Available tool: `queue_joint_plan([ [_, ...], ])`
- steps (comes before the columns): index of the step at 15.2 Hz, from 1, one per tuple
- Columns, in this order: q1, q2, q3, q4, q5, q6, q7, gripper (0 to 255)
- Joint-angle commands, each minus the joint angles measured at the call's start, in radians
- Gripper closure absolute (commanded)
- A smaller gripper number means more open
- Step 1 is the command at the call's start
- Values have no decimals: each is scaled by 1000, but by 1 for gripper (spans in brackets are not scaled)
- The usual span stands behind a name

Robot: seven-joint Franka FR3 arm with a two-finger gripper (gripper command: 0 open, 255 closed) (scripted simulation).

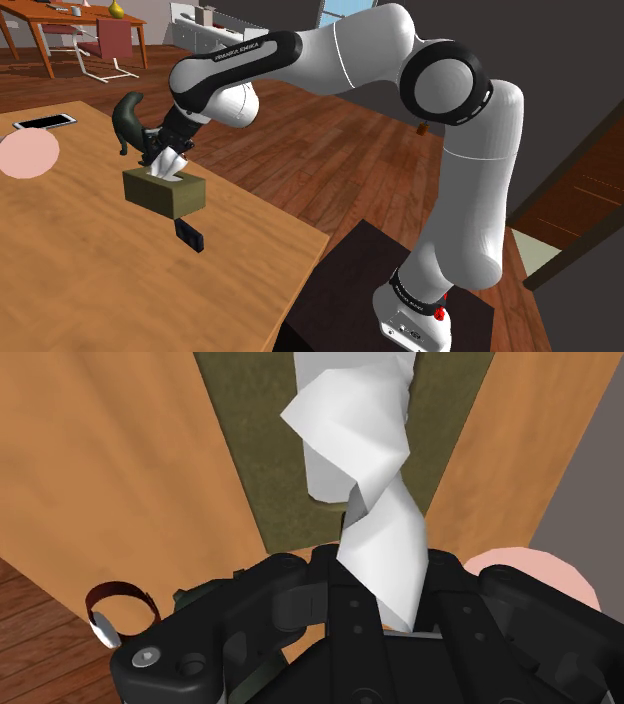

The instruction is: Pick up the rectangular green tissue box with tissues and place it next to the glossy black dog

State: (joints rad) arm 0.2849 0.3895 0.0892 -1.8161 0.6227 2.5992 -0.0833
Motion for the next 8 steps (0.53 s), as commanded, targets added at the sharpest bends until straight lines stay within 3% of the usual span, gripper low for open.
queue_joint_plan([
  [1,0,1,0,-2,0,-1,0,0],
  [6,0,1,0,-2,0,0,0,0],
  [8,-10,-60,-9,-34,-7,-35,4,0],
])
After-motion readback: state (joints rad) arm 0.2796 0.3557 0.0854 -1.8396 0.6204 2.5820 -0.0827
